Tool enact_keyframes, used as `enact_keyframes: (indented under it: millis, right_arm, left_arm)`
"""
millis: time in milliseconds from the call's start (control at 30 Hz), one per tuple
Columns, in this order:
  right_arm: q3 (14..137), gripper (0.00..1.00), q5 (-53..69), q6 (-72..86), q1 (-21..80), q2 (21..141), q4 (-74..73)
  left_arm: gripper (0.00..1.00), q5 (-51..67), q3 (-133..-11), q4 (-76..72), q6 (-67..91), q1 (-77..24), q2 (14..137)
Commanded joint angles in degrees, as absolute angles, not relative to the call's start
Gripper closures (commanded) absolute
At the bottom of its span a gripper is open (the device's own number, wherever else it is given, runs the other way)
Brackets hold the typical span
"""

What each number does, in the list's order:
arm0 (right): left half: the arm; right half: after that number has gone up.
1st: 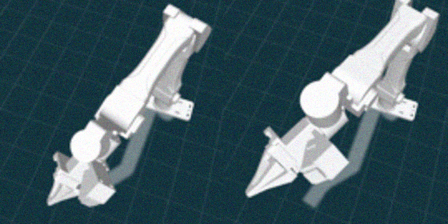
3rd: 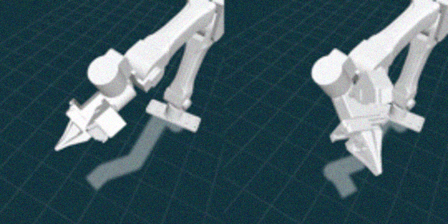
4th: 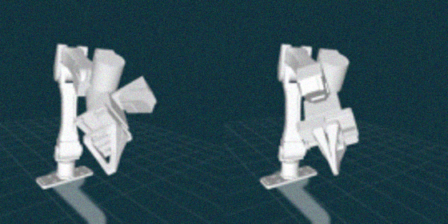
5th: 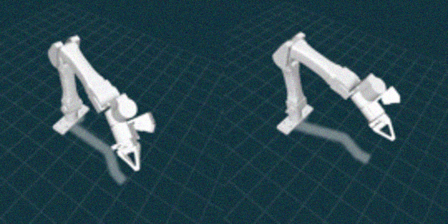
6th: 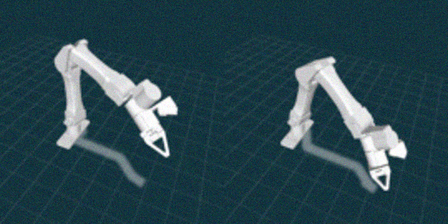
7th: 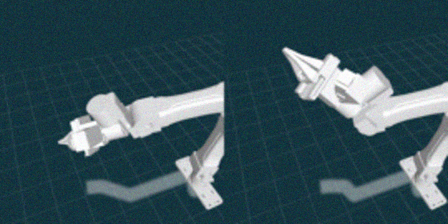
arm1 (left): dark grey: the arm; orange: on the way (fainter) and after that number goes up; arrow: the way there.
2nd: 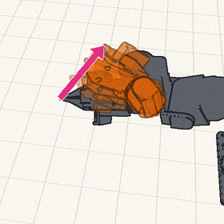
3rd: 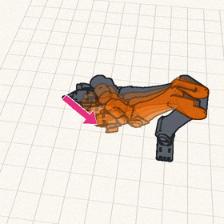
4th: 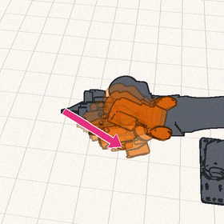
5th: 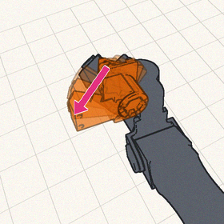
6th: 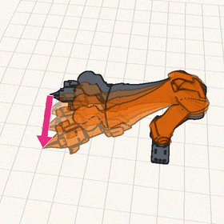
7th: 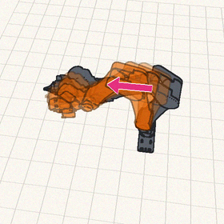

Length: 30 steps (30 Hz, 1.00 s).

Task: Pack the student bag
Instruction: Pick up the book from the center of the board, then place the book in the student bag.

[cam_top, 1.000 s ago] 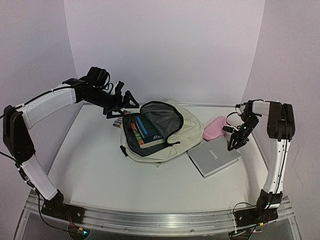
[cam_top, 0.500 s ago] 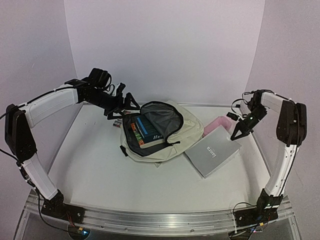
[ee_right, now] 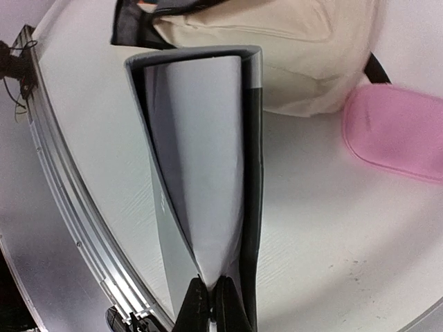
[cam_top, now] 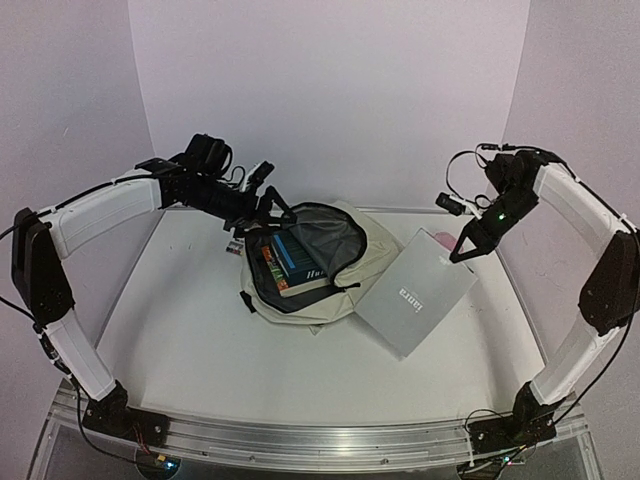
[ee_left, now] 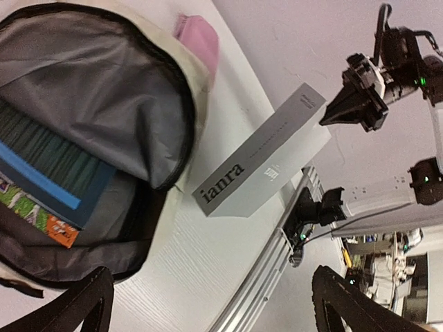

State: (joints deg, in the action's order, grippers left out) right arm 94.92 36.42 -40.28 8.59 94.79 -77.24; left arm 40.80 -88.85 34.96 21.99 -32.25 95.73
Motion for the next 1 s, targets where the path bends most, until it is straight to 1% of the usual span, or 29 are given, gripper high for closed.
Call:
enact_keyframes:
  millis: [0,167,267,467,633,800,967]
  right_arm:
    - [100.1,1.00,36.9,-35.7,12.4,91.1,-85.5]
    - [105.2,1.00,39.1,-30.7,17.4,91.0,-82.1]
    - [107.8,1.00,40.1,-27.4,20.7,91.3,-80.0]
    - [112.5,1.00,40.1,-24.4,27.0,92.0,-77.8]
    - [115.4,1.00,40.6,-22.6,30.1,92.4,-76.1]
    - [116.6,1.00,41.6,-22.1,31.1,93.0,-74.9]
    - [117.2,1.00,40.8,-21.6,31.2,94.1,-74.6]
  left_arm:
    - [0.00,48.2,-94.3,31.4,15.3,-36.9,96.4]
    - [0.00,52.3,-94.9,28.9,13.2,-41.8,98.8]
    - [0.00,52.7,-95.9,28.5,11.6,-43.9,100.8]
    - [0.00,52.7,-99.0,31.7,7.5,-45.4,103.3]
    - [0.02,54.8,-97.9,31.3,7.6,-46.6,102.9]
    - [0.13,54.7,-96.8,31.4,7.8,-47.1,102.1]
    - [0.44,53.7,-95.2,31.1,8.2,-47.1,99.2]
